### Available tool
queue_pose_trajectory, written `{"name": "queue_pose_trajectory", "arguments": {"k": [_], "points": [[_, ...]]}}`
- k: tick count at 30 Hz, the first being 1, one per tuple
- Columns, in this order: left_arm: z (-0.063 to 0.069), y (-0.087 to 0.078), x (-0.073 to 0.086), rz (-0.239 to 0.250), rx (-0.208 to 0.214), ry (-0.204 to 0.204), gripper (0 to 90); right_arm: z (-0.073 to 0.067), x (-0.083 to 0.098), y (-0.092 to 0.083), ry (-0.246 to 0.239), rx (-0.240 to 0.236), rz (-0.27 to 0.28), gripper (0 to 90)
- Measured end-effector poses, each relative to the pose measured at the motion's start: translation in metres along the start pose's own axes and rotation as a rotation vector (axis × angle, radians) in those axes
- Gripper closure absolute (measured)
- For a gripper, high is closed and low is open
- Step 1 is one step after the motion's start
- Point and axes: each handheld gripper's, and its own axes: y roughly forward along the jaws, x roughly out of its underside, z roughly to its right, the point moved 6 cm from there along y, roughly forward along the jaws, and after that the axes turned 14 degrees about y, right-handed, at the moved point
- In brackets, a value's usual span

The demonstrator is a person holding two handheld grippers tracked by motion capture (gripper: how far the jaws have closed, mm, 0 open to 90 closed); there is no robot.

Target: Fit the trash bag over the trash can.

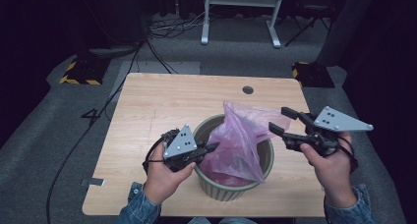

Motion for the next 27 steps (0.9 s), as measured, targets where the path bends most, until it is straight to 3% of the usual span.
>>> {"name": "queue_pose_trajectory", "arguments": {"k": [6, 14, 20, 21, 25, 27], "points": [[0.004, 0.001, 0.002, -0.038, 0.01, 0.028, 85.4, -0.022, 0.002, 0.022, 0.077, -0.154, -0.033, 32.4], [0.005, 0.001, 0.008, -0.058, 0.03, 0.024, 84.2, -0.041, -0.003, 0.037, 0.067, -0.196, -0.056, 28.9], [0.008, 0.002, 0.005, -0.038, 0.038, 0.046, 82.0, -0.054, 0.009, 0.049, 0.074, -0.244, -0.138, 29.5], [0.009, 0.001, 0.004, -0.029, 0.038, 0.047, 81.2, -0.056, 0.012, 0.051, 0.07, -0.253, -0.157, 34.5], [0.009, 0.001, 0.003, -0.008, 0.036, 0.053, 76.1, -0.06, 0.02, 0.052, 0.058, -0.334, -0.23, 71.3], [0.008, 0.0, 0.003, 0.004, 0.031, 0.043, 70.4, -0.06, 0.022, 0.05, 0.033, -0.339, -0.232, 84.3]]}}
